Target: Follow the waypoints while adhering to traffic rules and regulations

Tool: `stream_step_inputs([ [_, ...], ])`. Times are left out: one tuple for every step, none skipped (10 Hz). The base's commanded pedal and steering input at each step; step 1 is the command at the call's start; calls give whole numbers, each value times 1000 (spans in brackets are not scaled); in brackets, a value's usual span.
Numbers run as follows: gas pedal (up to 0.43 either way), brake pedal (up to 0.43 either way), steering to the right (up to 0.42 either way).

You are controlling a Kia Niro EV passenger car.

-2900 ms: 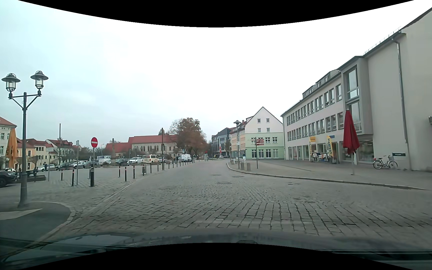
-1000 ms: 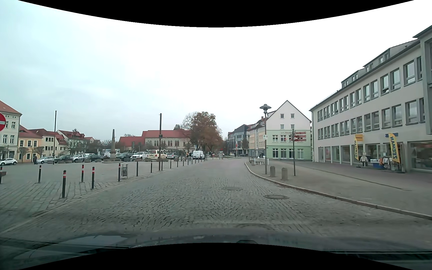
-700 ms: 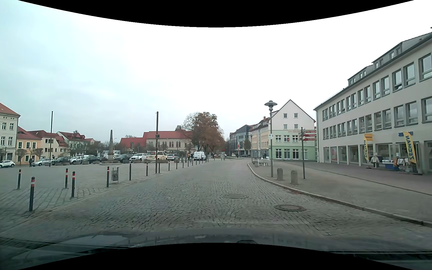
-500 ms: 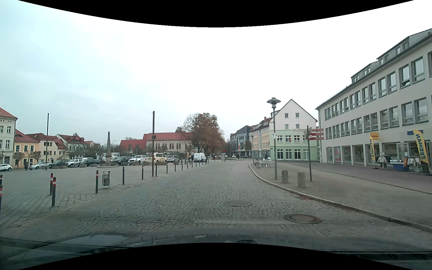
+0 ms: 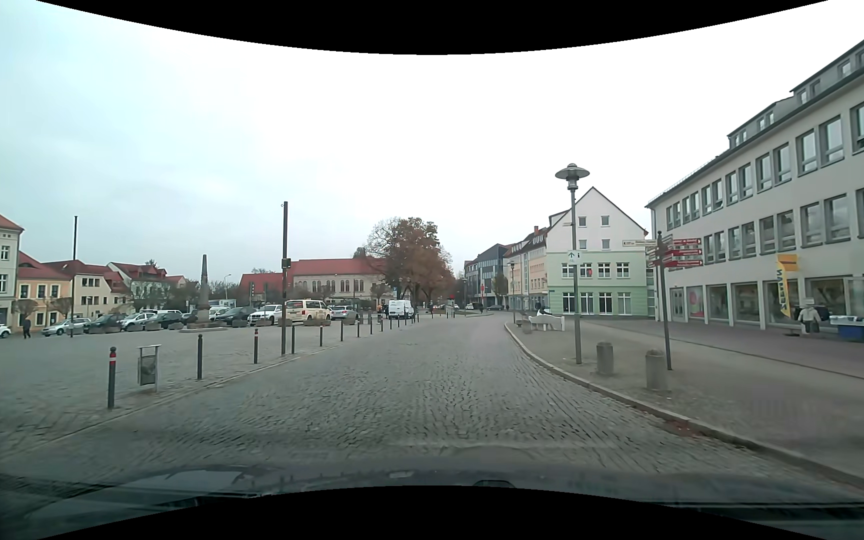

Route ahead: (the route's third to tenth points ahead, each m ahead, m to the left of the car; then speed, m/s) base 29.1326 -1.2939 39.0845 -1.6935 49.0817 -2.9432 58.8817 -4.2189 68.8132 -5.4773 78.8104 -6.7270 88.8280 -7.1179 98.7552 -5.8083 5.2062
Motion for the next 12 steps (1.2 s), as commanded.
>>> stream_step_inputs([
  [177, 0, -4],
  [177, 0, -5],
  [189, 0, -6],
  [189, 0, -6],
  [189, 0, -6],
  [189, 0, -6],
  [189, 0, -5],
  [189, 0, -5],
  [189, 0, -4],
  [189, 0, 0],
  [189, 0, 5],
  [189, 0, 11],
])
